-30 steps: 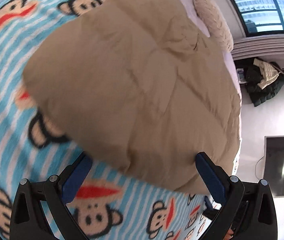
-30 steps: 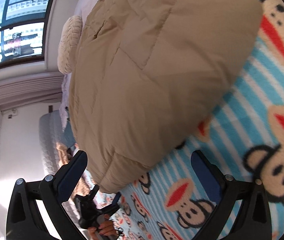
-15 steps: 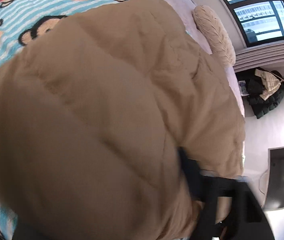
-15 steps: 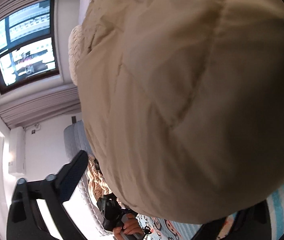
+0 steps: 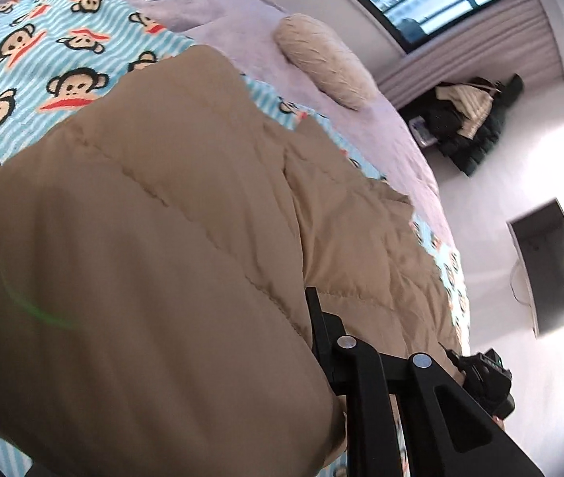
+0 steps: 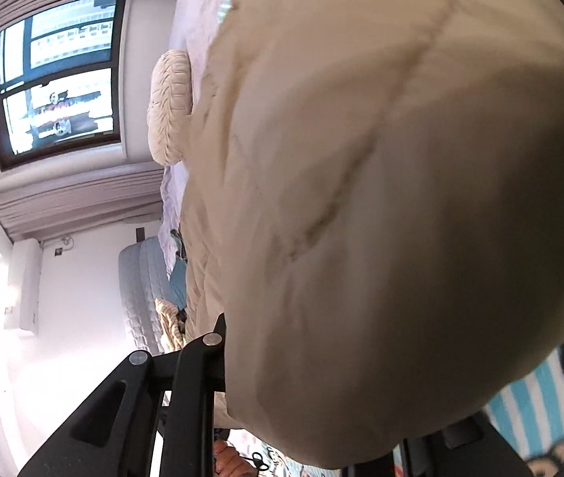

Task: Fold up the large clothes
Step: 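Grasp the folded edge with both tools and fold it over the jacket, then open both tools and release the folded jacket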

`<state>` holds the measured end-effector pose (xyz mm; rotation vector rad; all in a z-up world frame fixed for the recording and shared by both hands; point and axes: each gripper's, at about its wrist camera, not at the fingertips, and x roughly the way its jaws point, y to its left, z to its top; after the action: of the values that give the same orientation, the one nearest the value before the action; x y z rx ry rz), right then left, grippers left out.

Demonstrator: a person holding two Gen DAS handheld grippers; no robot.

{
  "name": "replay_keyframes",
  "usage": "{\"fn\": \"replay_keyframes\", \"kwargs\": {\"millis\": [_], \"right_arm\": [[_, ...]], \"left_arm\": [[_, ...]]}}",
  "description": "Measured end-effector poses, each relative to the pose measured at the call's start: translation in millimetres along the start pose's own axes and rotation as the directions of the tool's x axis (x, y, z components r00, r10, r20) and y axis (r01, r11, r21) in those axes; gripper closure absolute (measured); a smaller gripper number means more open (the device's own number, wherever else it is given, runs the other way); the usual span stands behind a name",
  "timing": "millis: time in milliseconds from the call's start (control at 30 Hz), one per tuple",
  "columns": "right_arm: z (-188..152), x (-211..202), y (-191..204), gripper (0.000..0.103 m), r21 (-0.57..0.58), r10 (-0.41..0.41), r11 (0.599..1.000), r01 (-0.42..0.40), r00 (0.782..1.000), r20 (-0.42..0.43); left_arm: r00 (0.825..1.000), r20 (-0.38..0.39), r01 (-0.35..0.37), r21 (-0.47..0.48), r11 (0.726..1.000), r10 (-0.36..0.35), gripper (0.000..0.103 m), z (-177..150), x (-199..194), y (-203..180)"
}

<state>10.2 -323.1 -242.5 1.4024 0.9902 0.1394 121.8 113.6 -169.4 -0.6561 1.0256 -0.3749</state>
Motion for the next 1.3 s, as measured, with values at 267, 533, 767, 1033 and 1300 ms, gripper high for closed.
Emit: {"fn": "replay_keyframes", "kwargs": {"millis": [267, 533, 767, 1033, 1300], "right_arm": [[-62.8, -40.7, -18.6, 0.081, 0.030, -0.046, 0.999, 0.045, 0.999, 0.015], [-102.4, -74.7, -33.3, 0.081, 0.033, -0.093, 0.995, 0.094, 0.995, -0.026], [-90.5, -82.1, -64.2, 0.072, 0.087, -0.138, 0.986, 0.145, 0.987, -0.085], [-93.4, -95.0, -48.6, 0.052, 0.039, -0.269, 0.960, 0.278, 0.952, -0.149], [-108.9, -119.9, -18.2, 0.053, -0.125, -0.358, 0.931, 0.342, 0.923, -0.139]], "left_arm": [[0.993, -0.114, 0.040, 0.036, 0.999, -0.036, 0.083, -51.7, -42.9, 15.5], [0.983, -0.181, 0.017, 0.009, 1.000, -0.015, 0.083, -124.6, -93.5, 26.6], [0.974, -0.214, -0.077, -0.040, 0.996, 0.067, 0.082, -178.0, -100.5, 43.8], [0.943, -0.191, -0.277, -0.005, 0.961, 0.271, 0.058, -190.1, -138.2, 31.9], [0.911, -0.103, -0.400, 0.010, 0.916, 0.399, 0.058, -191.2, -204.0, 30.8]]}}
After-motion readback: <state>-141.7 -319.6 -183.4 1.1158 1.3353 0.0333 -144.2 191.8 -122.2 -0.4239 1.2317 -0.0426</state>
